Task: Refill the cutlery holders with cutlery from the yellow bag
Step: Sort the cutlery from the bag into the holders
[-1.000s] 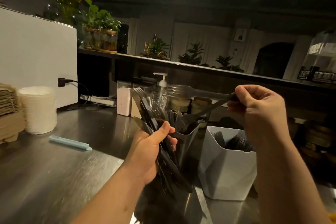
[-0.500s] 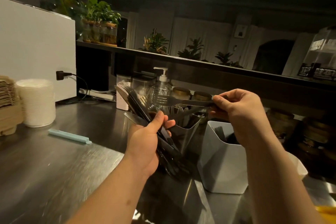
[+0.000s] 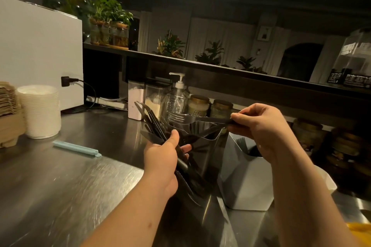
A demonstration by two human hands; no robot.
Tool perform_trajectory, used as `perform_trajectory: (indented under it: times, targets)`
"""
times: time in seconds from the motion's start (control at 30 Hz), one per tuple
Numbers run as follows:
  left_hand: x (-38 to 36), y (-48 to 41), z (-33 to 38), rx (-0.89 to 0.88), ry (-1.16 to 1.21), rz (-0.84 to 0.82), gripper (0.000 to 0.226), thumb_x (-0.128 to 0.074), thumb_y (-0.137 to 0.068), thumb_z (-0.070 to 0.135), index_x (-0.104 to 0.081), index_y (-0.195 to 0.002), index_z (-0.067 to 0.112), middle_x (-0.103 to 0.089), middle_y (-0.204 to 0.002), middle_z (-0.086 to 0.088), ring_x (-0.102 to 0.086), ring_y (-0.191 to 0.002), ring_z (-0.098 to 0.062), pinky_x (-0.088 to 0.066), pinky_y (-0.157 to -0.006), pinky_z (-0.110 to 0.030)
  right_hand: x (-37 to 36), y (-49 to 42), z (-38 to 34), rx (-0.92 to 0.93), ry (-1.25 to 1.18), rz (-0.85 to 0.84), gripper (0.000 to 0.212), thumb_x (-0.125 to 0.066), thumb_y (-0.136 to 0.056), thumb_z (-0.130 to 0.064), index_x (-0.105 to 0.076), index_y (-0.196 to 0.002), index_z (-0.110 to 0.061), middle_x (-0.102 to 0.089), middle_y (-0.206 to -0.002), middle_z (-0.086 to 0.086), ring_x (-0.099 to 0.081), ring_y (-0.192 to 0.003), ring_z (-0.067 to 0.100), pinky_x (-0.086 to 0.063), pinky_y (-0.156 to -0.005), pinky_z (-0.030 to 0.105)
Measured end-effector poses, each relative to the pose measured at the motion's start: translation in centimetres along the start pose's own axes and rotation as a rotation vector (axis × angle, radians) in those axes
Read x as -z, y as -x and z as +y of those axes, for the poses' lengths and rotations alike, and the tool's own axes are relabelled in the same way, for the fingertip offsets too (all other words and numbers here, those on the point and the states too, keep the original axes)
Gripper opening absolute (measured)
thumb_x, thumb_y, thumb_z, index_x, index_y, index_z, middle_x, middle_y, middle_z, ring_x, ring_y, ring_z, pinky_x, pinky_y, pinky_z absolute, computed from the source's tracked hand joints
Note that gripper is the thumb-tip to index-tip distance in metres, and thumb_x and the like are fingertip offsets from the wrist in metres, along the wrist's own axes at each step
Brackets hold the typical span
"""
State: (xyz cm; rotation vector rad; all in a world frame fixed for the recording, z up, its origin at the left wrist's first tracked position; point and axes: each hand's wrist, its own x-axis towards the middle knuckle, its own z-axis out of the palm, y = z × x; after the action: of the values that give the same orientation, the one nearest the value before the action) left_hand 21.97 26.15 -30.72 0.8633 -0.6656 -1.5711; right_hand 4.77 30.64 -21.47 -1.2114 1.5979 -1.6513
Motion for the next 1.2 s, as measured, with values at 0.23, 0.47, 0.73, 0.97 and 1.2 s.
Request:
perform_trajectory:
  times: [0.23, 0.47, 0.73, 0.97, 1.2]
  targets:
    - [-0.6, 0.5, 0.5, -0.107, 0.129, -0.039, 0.020, -0.070, -0.093, 0.030, -0.068, -0.098, 0.011, -0.073, -0.072, -0.003, -0.070, -0.071, -0.018, -0.057, -0.078, -0.042, -0.1, 0.5, -0.2, 0.163, 0.319, -0.009, 0.006, -0.071, -0.088, -0.004, -0.072, -0.089, -0.010, -0.073, -0.083, 0.009, -0.075, -0.068, 0.017, -0.062, -0.064, 0.026]
    - [-0.4, 0.3, 0.3, -0.195, 0.145, 0.067, 0.019, -0.075, -0.091, 0.020, -0.068, -0.106, 0.011, -0.073, -0.074, 0.000, -0.070, -0.067, -0.013, -0.058, -0.070, -0.033, 0.8, 1.4, -1.1, 0.113, 0.534, -0.232, 0.005, -0.071, -0.089, -0.014, -0.076, -0.090, -0.015, -0.074, -0.066, 0.006, -0.070, -0.058, 0.019, -0.062, -0.064, 0.032]
    - [-0.8, 1.6, -0.1, -0.260, 0.038, -0.128, 0.009, -0.073, -0.091, 0.016, -0.069, -0.090, 0.009, -0.065, -0.066, -0.003, -0.064, -0.065, -0.017, -0.055, -0.069, -0.037, 1.9, 3.0, -2.4, 0.011, 1.002, -0.539, 0.014, -0.072, -0.089, -0.024, -0.070, -0.101, -0.031, -0.075, -0.089, -0.002, -0.072, -0.081, 0.011, -0.061, -0.084, 0.033]
    - [-0.9, 2.2, -0.1, -0.296, -0.068, -0.202, 0.022, -0.073, -0.090, 0.031, -0.070, -0.092, 0.009, -0.069, -0.073, -0.004, -0.071, -0.078, -0.023, -0.058, -0.087, -0.053, -0.7, 3.2, -1.1, -0.013, 0.808, -0.639, 0.029, -0.059, -0.095, -0.002, -0.054, -0.114, -0.023, -0.072, -0.094, 0.008, -0.075, -0.076, 0.021, -0.063, -0.074, 0.040]
    - [-0.9, 2.4, -0.1, -0.233, -0.090, -0.332, 0.029, -0.072, -0.081, 0.036, -0.066, -0.083, 0.007, -0.064, -0.069, -0.009, -0.066, -0.068, -0.023, -0.054, -0.071, -0.038, 0.5, 2.0, -1.5, 0.066, 0.444, -0.314, 0.015, -0.062, -0.098, -0.028, -0.062, -0.096, -0.014, -0.052, -0.067, 0.001, -0.044, -0.048, 0.007, -0.033, -0.042, 0.020]
